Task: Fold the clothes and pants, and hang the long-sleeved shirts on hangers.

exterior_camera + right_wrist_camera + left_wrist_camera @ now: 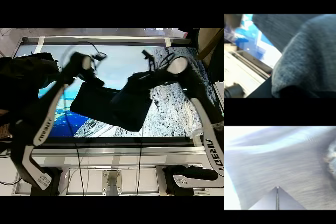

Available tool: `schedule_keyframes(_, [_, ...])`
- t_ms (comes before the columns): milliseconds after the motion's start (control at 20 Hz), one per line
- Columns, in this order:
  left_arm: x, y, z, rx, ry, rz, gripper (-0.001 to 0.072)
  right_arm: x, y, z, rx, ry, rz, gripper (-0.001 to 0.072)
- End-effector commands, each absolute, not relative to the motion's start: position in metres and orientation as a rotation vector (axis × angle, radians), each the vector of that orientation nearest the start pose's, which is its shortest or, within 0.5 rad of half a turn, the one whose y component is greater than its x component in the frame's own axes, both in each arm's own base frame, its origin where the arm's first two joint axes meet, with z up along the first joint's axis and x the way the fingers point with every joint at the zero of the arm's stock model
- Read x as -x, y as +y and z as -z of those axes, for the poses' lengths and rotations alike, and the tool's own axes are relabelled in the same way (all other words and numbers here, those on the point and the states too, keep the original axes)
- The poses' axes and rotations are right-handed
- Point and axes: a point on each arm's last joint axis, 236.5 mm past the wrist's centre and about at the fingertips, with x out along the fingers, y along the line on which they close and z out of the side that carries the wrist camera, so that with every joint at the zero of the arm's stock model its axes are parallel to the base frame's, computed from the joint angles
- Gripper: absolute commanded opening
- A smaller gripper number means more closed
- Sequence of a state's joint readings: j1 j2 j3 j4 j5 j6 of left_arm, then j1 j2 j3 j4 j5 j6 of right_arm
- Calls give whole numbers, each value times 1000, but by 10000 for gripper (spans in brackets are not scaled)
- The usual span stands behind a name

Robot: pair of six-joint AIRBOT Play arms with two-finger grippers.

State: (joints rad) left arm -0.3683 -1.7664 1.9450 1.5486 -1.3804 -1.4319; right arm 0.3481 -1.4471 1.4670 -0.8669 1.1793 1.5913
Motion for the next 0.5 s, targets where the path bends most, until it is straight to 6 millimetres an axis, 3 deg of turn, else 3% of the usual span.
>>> schedule_keyframes(0, [-486, -119, -115, -172, 1108, 324, 19, -387, 384, -87, -501, 1120, -771, 39])
schedule_keyframes(150, [-480, -85, -130, -142, 1109, 273, 19, -406, 460, -108, -552, 882, -814, 41])
schedule_keyframes(200, [-479, -79, -130, -136, 1115, 264, 19, -415, 479, -123, -582, 781, -818, 123])
schedule_keyframes(250, [-478, -76, -130, -134, 1119, 258, 19, -424, 493, -137, -614, 695, -818, 359])
schedule_keyframes(300, [-478, -75, -130, -135, 1119, 259, 20, -431, 500, -147, -633, 650, -821, 465])
schedule_keyframes(450, [-478, -76, -130, -135, 1119, 259, 19, -444, 502, -151, -625, 664, -838, 464])
